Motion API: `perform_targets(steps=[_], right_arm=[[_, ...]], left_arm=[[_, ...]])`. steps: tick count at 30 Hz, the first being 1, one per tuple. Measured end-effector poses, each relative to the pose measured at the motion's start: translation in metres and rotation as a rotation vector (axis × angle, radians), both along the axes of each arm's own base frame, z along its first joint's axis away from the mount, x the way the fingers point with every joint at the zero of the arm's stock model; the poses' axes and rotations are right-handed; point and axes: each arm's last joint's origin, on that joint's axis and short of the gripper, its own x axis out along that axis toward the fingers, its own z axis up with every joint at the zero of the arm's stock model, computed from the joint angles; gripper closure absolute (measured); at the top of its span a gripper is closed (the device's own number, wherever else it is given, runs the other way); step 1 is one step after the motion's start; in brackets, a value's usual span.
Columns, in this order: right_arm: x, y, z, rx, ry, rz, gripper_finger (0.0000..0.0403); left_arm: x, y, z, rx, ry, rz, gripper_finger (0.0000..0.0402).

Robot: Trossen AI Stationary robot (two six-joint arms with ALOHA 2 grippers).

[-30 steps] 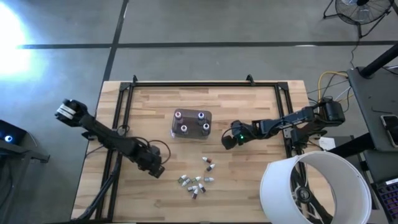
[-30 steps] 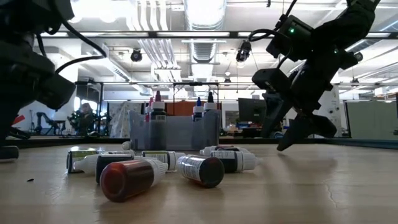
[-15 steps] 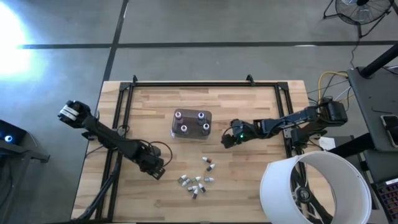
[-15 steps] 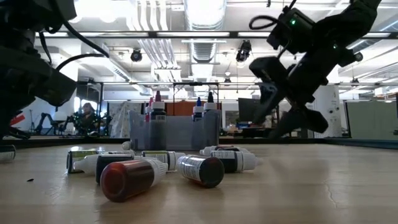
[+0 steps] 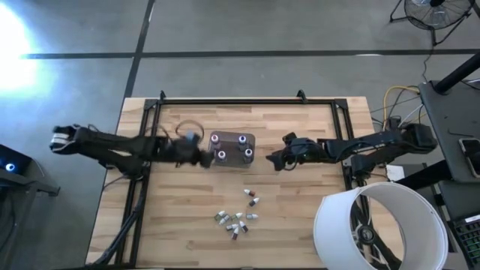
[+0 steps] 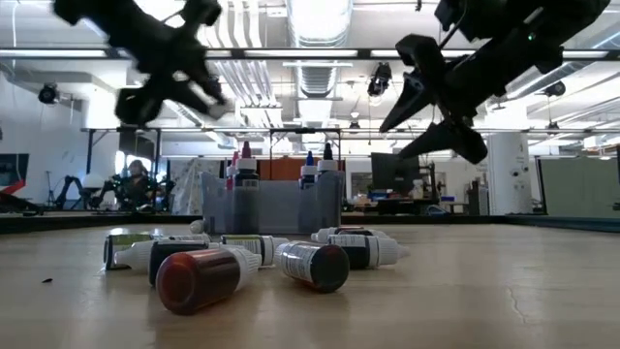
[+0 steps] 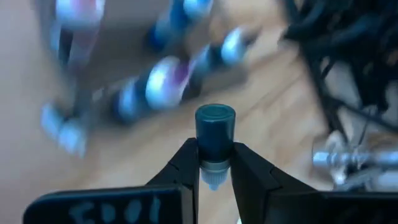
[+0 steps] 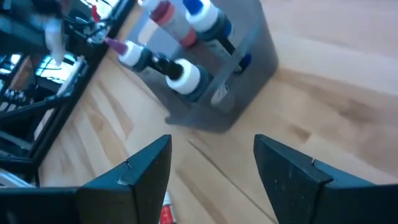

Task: Pick & Place food coloring
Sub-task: Put the bottom small black food coloring bottle into the black bin, then put the small black food coloring bottle into the black bin

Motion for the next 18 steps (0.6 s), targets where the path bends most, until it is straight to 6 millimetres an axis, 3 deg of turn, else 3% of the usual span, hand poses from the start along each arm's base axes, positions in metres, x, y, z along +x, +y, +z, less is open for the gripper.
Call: perform_targets(steps=[5,8,14,18], right_arm=[[-0.003,-0.002,0.005,-0.029,-0.014,-0.013,0.0181],[-0.002,-0.002,0.004,-0.031,-0.011,-0.017,0.0181],[-0.002,-0.002,0.001,-0.028,0.008,-0.018,0.0181],[-0.003,-0.002,0.001,-0.028,0.017,-0.018,0.0181]], left_arm=[[0.017,0.038,0.035,0.205,-0.057,0.037,0.036],[0.034,0.055,0.043,0.333,-0.005,0.018,0.0345],[0.081,0.073,0.038,0.37,0.127,-0.118,0.0274],[0.086,0.071,0.034,0.352,0.378,-0.228,0.0244]])
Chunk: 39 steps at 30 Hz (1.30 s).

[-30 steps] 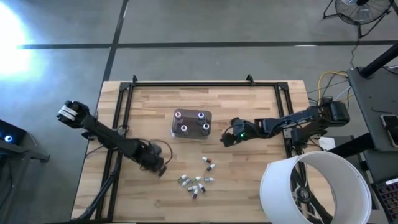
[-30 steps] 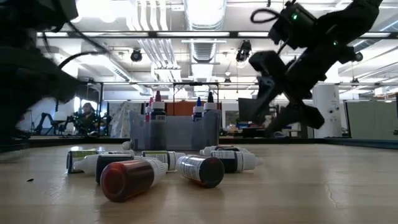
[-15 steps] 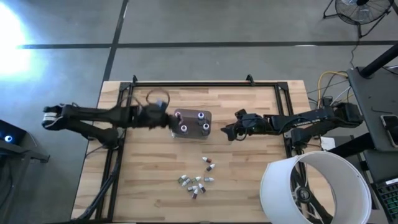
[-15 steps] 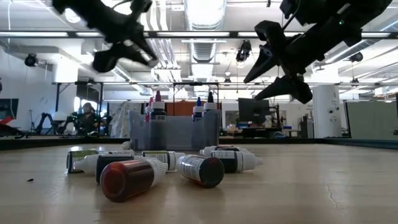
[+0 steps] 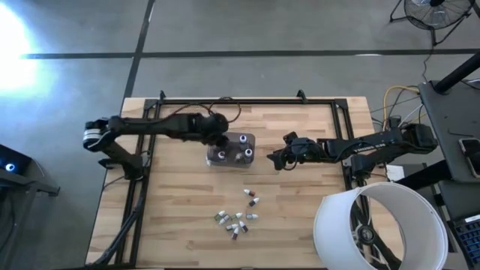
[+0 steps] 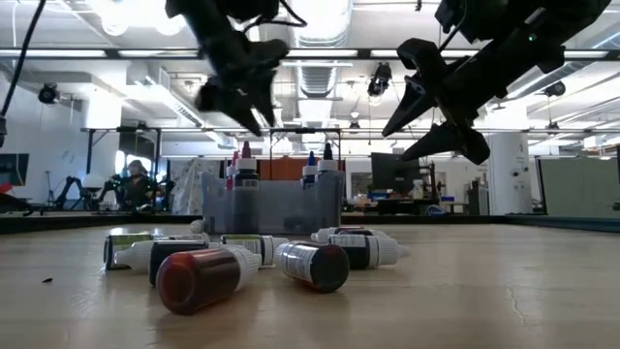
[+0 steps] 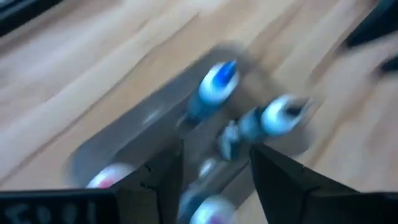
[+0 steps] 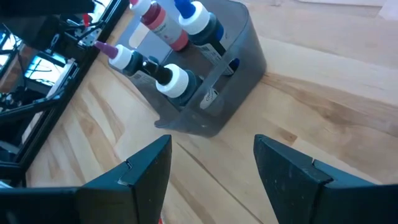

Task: Pick & Place food coloring
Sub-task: Put the small black food coloring bottle into the black bin

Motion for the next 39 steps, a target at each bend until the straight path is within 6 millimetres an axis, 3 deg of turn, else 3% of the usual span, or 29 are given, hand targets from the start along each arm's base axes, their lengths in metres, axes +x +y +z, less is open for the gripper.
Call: perform_targets(steps=[4,9,17,20,24,33,39], right_arm=[[0.0,0.0,-0.001,0.0,0.002,0.0,0.0181],[-0.002,-0.001,-0.002,-0.023,0.018,0.005,0.0181],[-0.011,-0.002,-0.013,-0.075,0.171,0.038,0.0181],[-0.013,-0.003,-0.016,-0.063,0.205,0.047,0.0181],[-0.014,-0.004,-0.017,-0.034,0.205,0.022,0.0181],[-0.014,-0.006,-0.017,-0.003,0.195,-0.012,0.0181],[-0.014,-0.006,-0.017,0.008,0.192,-0.027,0.0181]], left_arm=[[-0.021,-0.013,0.009,0.123,0.221,0.034,0.024],[-0.054,-0.027,0.012,0.109,0.212,0.09,0.0239],[-0.086,-0.037,-0.064,-0.059,0.186,-0.059,0.0239],[-0.089,-0.037,-0.086,-0.1,0.14,-0.01,0.0239],[-0.084,-0.032,-0.097,-0.01,0.057,0.054,0.0239],[-0.057,-0.026,-0.106,0.025,0.023,-0.042,0.0239],[-0.062,-0.024,-0.116,0.041,0.251,-0.131,0.0239]])
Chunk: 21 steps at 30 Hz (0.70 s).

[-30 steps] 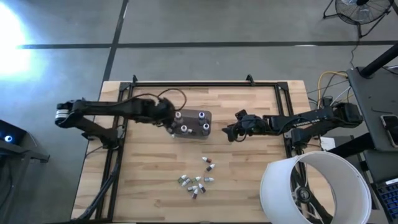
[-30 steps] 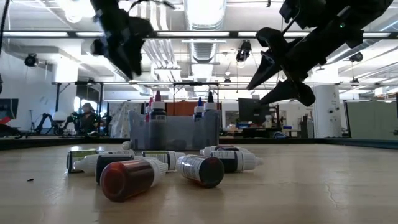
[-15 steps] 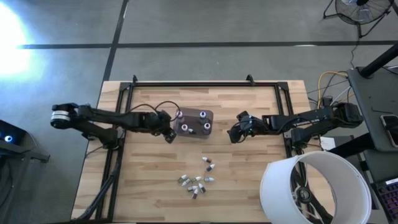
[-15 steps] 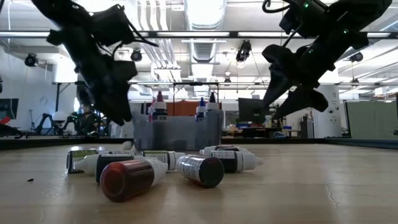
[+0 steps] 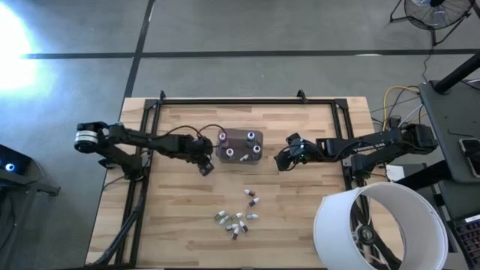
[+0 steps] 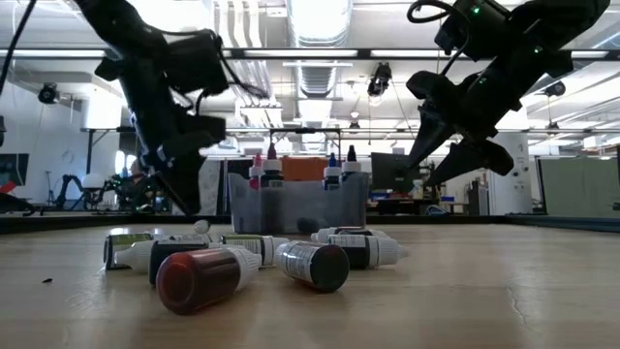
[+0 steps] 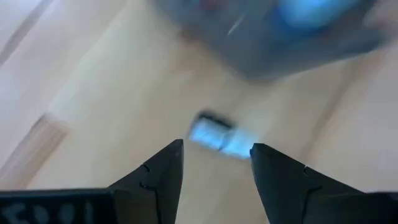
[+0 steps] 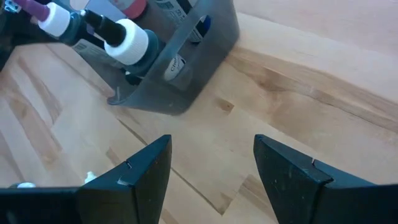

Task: Pick & Place food coloring
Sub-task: Put the small black food coloring bottle into the black bin

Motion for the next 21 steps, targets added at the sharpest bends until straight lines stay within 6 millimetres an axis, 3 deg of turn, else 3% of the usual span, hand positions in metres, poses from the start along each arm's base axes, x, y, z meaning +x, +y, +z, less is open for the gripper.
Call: perform_targets(steps=[3,8,13,21], right_arm=[[0.0,0.0,0.0,0.001,0.0,-0.003,0.0181],[-0.001,-0.001,-0.001,-0.023,0.007,-0.03,0.0181],[-0.002,-0.004,-0.002,-0.037,0.014,-0.05,0.0181],[-0.003,-0.004,-0.003,-0.035,0.024,-0.054,0.0181]], left_arm=[[-0.008,0.008,-0.002,-0.056,0.025,0.178,0.0239],[-0.005,0.019,0.002,-0.176,-0.108,0.437,0.0239],[0.003,0.019,-0.003,-0.227,-0.151,0.478,0.0239],[0.008,0.014,-0.025,-0.222,-0.047,0.462,0.0239]])
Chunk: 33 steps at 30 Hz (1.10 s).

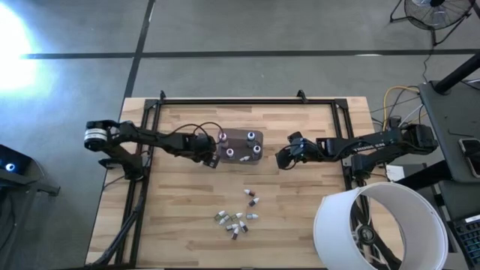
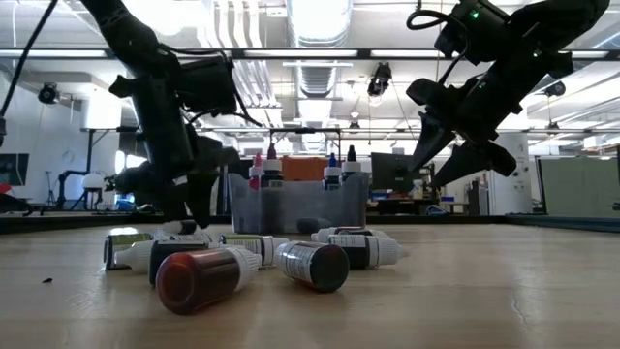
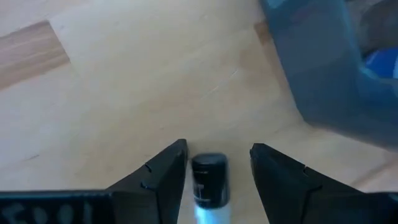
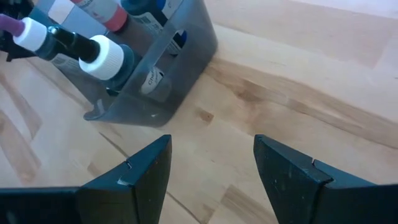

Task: Pick & Place food coloring
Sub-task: Put the small black food coloring bottle into the black bin

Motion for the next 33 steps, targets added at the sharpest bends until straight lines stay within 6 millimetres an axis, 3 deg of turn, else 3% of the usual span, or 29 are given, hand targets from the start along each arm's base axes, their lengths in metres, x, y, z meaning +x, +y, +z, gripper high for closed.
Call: perform_targets(steps=[9,22,33], right_arm=[[-0.001,0.0,-0.001,0.003,0.013,0.0,0.0181],[-0.003,-0.002,-0.003,-0.009,0.033,-0.008,0.0181],[-0.004,-0.003,-0.004,-0.016,0.042,-0.015,0.0181]], left_arm=[[-0.02,-0.007,0.007,-0.023,0.145,-0.128,0.0239],[-0.027,-0.011,0.007,-0.114,0.165,-0.173,0.0243],[-0.028,-0.01,0.009,-0.075,0.155,-0.137,0.0351]])
